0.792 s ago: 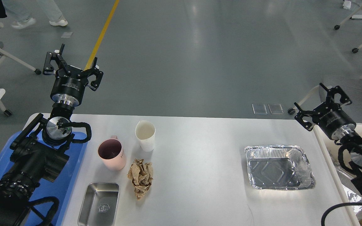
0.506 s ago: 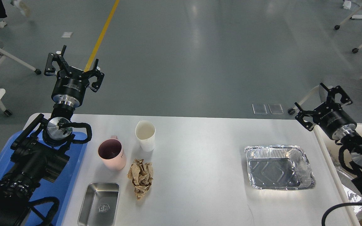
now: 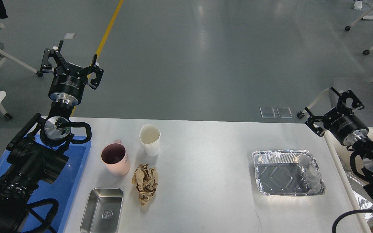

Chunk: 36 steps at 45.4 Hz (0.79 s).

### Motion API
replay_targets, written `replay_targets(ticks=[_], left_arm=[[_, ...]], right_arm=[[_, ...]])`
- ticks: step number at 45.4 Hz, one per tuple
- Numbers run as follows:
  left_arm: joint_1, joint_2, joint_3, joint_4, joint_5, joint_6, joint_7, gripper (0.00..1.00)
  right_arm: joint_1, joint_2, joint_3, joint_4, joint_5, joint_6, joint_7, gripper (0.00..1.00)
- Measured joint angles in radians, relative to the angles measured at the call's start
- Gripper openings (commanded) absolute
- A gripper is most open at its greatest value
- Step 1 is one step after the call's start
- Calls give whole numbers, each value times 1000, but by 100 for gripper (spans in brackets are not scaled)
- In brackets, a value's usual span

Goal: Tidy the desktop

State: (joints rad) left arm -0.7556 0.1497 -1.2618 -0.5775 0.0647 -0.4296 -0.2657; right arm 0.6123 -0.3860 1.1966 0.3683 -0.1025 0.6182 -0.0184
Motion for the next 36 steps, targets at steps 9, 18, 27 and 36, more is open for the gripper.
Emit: replay_targets(ticks=[9, 18, 27, 36], left_arm=[[-11, 56, 27, 0, 21, 13, 2, 96], [-44, 90, 114, 0, 151, 79, -6, 97], [-51, 101, 139, -14, 206, 181, -9, 97], [-61, 145, 193, -16, 209, 151, -9, 97]], right_arm=[[1, -1, -2, 0, -2, -4, 0, 100], [2, -2, -2, 0, -2, -8, 0, 100], [1, -2, -2, 2, 0, -8, 0, 100], [0, -4, -1, 6, 1, -8, 0, 100]])
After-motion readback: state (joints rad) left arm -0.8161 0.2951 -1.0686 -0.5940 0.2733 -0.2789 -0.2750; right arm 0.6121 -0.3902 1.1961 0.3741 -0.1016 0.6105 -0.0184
